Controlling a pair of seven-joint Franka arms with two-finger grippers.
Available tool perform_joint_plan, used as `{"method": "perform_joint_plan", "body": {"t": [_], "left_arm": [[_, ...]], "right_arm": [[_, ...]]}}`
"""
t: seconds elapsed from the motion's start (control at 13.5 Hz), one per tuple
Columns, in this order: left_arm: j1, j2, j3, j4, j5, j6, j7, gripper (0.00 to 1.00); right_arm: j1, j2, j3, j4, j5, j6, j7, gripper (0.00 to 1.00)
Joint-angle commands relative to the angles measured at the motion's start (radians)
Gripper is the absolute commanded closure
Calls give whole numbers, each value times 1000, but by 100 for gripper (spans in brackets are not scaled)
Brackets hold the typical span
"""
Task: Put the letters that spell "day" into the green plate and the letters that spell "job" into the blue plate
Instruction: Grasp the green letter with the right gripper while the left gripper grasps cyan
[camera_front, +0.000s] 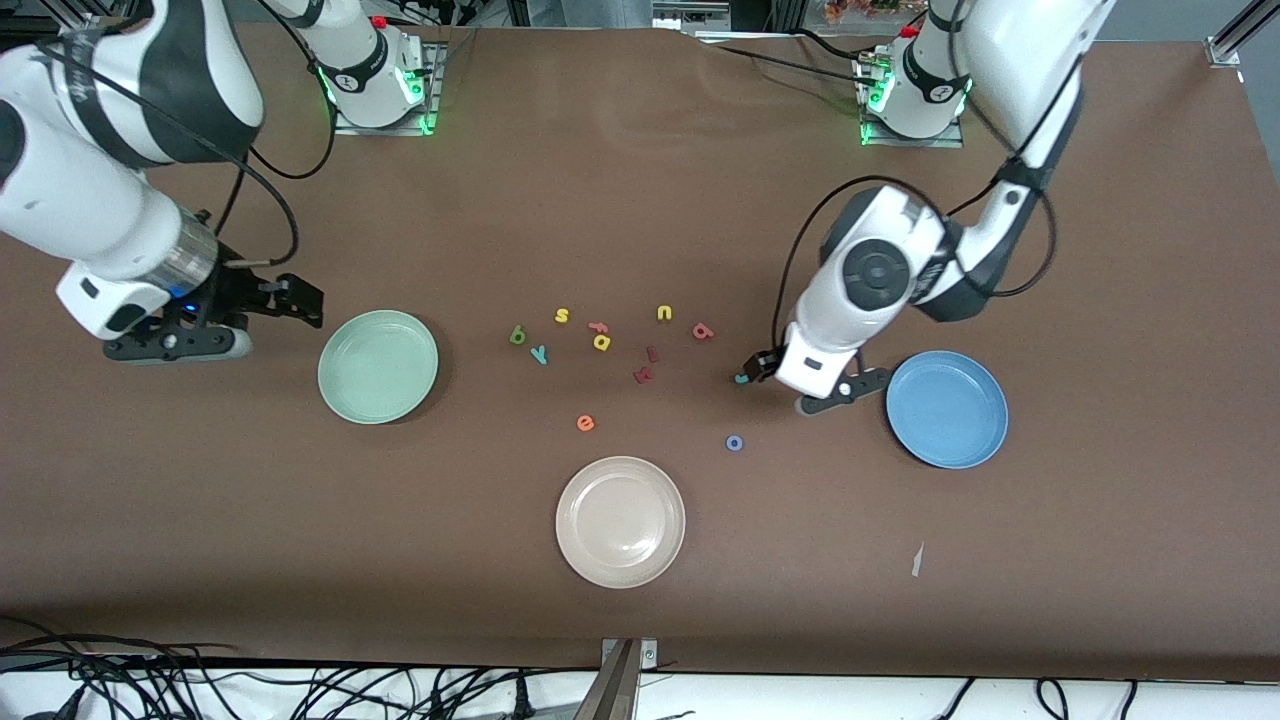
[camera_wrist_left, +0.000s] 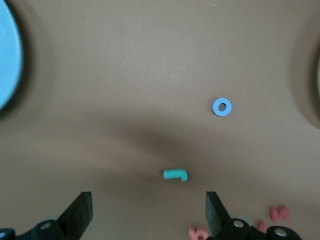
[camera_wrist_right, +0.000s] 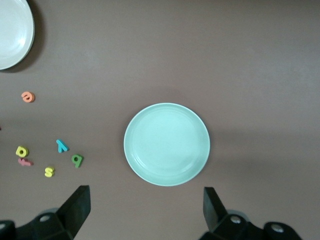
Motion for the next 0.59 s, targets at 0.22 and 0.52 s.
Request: {"method": "perform_joint_plan", "body": {"t": [0.22,0.52], "left_arm": [[-64,135,10,41,98,88,-156,0],[-61,173,13,44,146,135,-138,0]], "right_arm": [[50,103,47,-38,12,174,110,0],[38,104,142,-238,9,415,216,0]]}}
